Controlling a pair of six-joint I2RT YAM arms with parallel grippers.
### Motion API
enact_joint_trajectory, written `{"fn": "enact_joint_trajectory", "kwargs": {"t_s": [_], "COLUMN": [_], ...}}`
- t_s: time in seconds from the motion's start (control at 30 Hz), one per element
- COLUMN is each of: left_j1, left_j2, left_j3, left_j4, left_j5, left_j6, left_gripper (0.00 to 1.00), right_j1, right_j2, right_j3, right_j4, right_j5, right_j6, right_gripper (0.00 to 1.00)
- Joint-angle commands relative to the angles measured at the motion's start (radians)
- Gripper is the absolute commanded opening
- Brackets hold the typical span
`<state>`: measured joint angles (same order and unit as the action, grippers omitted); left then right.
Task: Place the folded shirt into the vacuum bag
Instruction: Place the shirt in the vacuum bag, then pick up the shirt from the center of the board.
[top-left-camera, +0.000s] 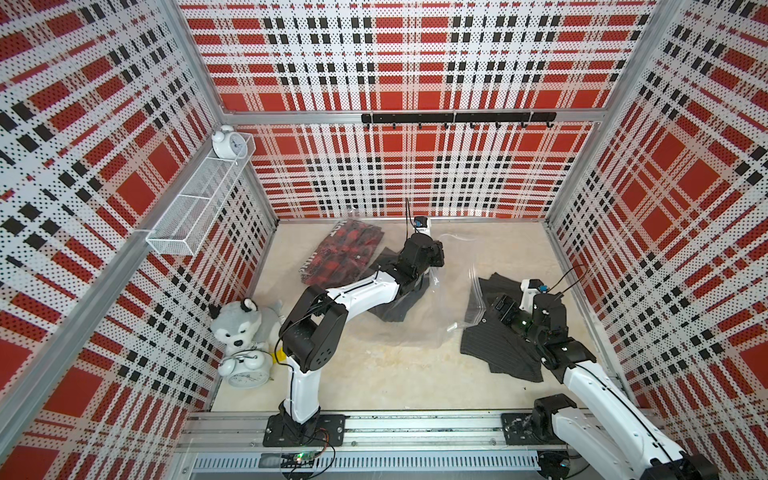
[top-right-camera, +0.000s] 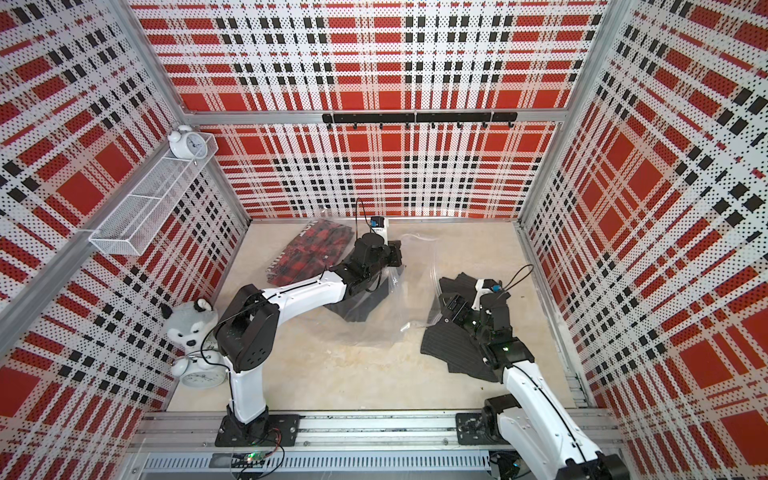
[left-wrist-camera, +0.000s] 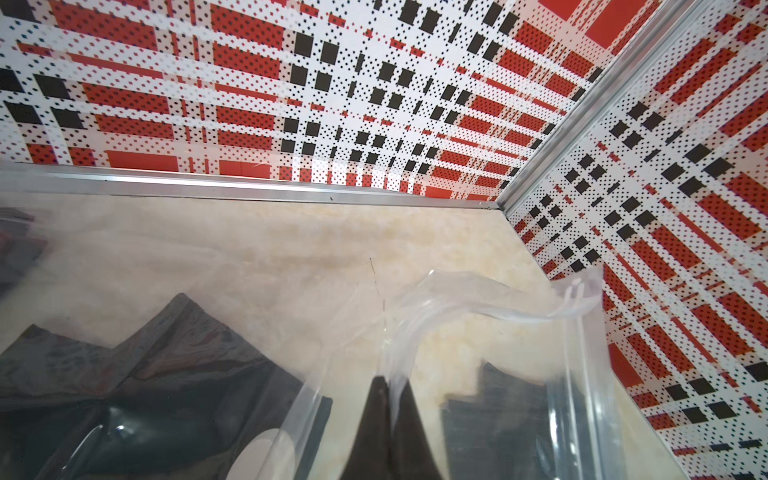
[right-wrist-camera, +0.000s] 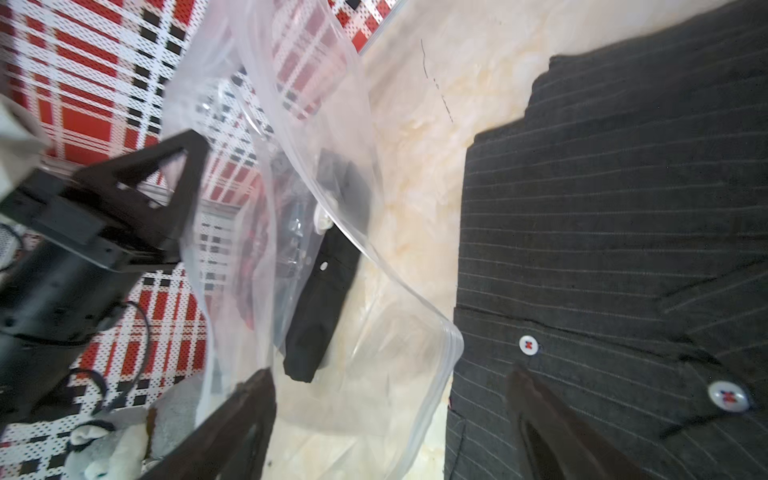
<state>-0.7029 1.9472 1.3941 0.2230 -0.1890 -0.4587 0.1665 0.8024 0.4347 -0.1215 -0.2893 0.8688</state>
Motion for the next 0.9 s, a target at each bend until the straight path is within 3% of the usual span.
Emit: {"fn": "enact_joint_trajectory", "kwargs": {"t_s": [0.0, 0.27, 0.53, 0.87], "left_j1": [0.021, 0.087, 0.171, 0.144], "left_j2": [-0.021, -0.084, -0.154, -0.182], "left_j3": [-0.066, -0.166, -0.16, -0.114], "left_j4": [0.012, 0.014, -0.017, -0.062], "left_j5": [-0.017, -0.029, -0.03, -0.022], "left_j6": [0.012, 0.007, 0.025, 0.038], "left_gripper": [0.0, 0.0, 0.0, 0.0], "right_j1": [-0.03, -0.064, -0.065, -0.041], "right_j2": [-0.011, 0.063, 0.275, 0.592], "right_j3": [0.035, 0.131, 0.262, 0.432], "right_j4": [-0.04, -0.118, -0.226, -0.221], "right_j5": [-0.153, -0.127, 0.092, 0.228], "right_j6": [-0.033, -0.107, -0.266, -0.356], "right_gripper": [0.9, 0.91, 0.89, 0.84]}}
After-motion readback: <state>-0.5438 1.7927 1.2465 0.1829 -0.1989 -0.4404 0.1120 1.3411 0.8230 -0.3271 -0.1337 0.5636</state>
